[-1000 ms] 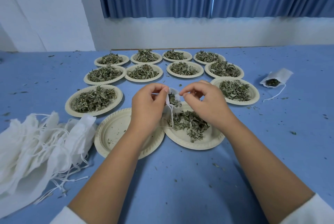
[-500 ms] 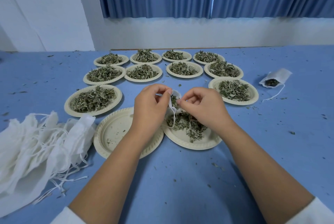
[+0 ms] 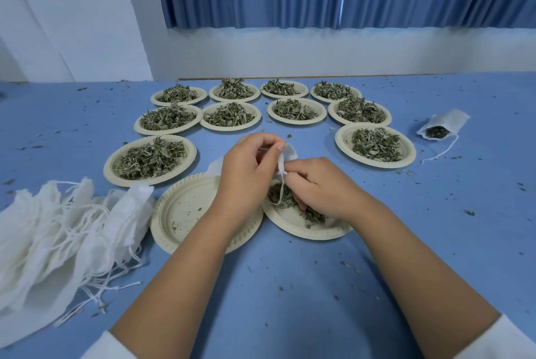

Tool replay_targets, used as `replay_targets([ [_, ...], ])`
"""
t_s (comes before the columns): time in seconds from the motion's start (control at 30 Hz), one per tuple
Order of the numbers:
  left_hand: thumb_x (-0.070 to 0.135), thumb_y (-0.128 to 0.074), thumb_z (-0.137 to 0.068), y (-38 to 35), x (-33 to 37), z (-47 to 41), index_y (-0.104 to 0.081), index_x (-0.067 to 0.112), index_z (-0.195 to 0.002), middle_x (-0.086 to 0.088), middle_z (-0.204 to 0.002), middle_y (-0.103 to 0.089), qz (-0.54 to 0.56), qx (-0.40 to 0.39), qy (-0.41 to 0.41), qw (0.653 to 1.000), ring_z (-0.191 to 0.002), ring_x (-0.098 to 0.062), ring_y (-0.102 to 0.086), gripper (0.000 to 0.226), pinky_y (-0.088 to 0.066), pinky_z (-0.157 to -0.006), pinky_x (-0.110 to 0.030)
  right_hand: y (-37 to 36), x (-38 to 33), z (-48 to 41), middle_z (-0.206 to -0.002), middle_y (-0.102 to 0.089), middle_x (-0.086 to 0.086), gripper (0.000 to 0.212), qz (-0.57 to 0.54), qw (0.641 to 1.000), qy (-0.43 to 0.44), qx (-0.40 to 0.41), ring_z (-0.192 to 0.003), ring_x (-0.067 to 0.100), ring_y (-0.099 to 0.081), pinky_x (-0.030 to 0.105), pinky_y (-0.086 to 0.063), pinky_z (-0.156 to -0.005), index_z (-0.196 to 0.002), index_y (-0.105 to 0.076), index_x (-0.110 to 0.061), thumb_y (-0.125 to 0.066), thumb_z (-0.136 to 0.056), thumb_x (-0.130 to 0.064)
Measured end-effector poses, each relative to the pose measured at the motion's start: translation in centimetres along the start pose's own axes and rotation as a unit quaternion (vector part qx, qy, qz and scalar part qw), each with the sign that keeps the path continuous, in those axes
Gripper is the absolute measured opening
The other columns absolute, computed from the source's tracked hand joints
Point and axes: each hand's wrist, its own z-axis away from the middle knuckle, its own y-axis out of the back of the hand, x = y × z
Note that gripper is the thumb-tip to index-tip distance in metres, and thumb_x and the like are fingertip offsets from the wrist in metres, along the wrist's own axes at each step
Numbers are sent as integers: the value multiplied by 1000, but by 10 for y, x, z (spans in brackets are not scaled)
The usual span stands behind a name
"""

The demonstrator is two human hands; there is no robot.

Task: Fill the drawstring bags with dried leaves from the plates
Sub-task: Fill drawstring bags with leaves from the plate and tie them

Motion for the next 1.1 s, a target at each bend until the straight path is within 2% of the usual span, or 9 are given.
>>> replay_targets([
  [0.07,18,-61,-96,-2,1,0,-67,29,-90,3,-90,-70,12,-11,-8,1000,-80,-9,-65,14,-55,-71,-28,-2,-1,0,-60,-61,8,31,1,1000,-13,-19,-63,27,-57,49,-50,-68,-60,-48,-16,-45,-90,-23],
  [0.2,20,-60,-97,-1,-4,-1,-67,28,-90,-1,-93,-69,6,19,5,1000,-80,-15,-63,13,-56,-76,-40,-4,1,0,-50,-52,-1,27,-8,1000,7,7,-51,16,-48,40,-49,-60,-70,-56,-13,-50,-90,-31],
  [0.27,20,-59,-97,2,-6,-3,-65,30,-88,-2,-96,-69,-10,43,7,999,-78,-14,-64,14,-54,-73,-30,-2,3,0,-43,-45,-9,14,-45,998,13,45,-45,10,-41,30,-41,-55,-83,-68,-28,-55,-87,-32],
  [0.37,20,-58,-98,6,-7,-5,-65,29,-89,-1,-94,-68,-37,60,4,998,-70,-6,-60,14,-45,-64,-16,8,9,-1,-43,-45,-14,22,-86,993,1,80,-45,5,-42,23,-38,-53,-90,-70,-36,-58,-78,-23],
  [0.53,20,-59,-97,5,-8,-5,-66,25,-91,-4,-90,-67,-44,54,16,997,-66,-4,-61,11,-55,-68,-27,17,23,-5,-73,-54,-11,23,-9,996,-45,74,-61,6,-47,37,-48,-68,-96,-56,-33,-60,-73,-35],
  [0.73,20,-58,-98,1,-11,-3,-66,21,-93,-7,-93,-66,-68,29,15,997,-81,-19,-66,9,-58,-80,-46,15,30,-5,-105,-50,-10,35,113,991,-66,-27,-89,7,-52,33,-48,-81,-108,-51,-31,-64,-79,-47],
  [0.83,20,-58,-98,1,-11,-2,-66,18,-95,-9,-94,-66,-55,24,26,998,-85,-24,-66,8,-58,-81,-47,11,30,-6,-105,-48,-10,47,150,985,-55,-65,-97,9,-49,30,-44,-84,-119,-53,-33,-66,-79,-55],
  [0.97,21,-58,-98,1,-10,-2,-65,22,-92,-7,-92,-67,-60,31,27,997,-83,-20,-66,9,-58,-80,-46,6,30,-7,-93,-47,-14,30,136,989,-35,-56,-89,7,-45,23,-33,-73,-111,-65,-34,-71,-82,-41],
  [1.1,21,-58,-98,1,-10,-2,-64,24,-91,-5,-93,-67,-69,35,22,997,-80,-14,-66,9,-58,-80,-43,5,32,-8,-98,-59,-10,21,121,991,-45,-37,-90,9,-54,25,-42,-76,-104,-71,-33,-73,-83,-28],
])
